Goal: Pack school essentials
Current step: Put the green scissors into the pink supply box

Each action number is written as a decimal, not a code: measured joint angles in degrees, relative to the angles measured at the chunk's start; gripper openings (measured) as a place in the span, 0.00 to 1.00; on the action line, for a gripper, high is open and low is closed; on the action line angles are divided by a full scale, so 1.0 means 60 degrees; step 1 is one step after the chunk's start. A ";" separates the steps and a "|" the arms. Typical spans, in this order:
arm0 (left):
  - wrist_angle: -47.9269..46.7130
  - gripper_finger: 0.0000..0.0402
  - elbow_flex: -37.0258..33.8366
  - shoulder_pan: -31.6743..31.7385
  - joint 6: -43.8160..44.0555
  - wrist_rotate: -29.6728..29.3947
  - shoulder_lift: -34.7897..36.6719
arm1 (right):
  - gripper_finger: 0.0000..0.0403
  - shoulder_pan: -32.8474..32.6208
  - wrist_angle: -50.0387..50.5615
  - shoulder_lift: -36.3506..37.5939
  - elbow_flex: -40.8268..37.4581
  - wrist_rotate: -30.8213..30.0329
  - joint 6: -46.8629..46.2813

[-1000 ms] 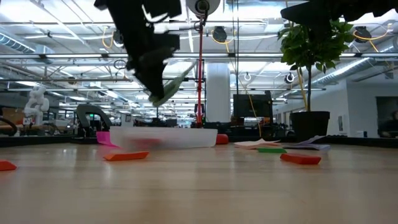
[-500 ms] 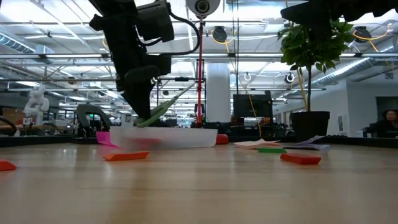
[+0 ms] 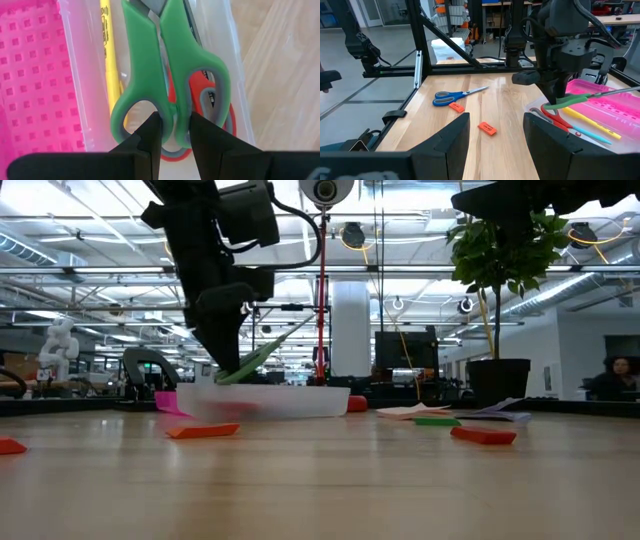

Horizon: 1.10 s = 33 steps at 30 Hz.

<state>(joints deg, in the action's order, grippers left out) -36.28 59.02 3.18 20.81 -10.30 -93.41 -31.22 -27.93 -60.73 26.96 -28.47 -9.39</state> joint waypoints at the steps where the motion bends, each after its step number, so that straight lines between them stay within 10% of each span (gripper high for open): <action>1: -0.0048 0.22 0.0000 0.0000 0.0042 0.0002 0.0000 | 0.44 0.0000 -0.0003 0.0000 0.0000 0.0000 0.0000; 33: -0.0188 0.22 -0.0354 -0.0117 0.0117 0.0213 0.0000 | 0.44 0.0000 -0.0167 0.0000 0.0000 0.0004 0.0000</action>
<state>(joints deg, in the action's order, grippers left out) -37.41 56.90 2.48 21.52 -9.02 -93.41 -31.22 -28.93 -60.73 26.96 -28.45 -9.39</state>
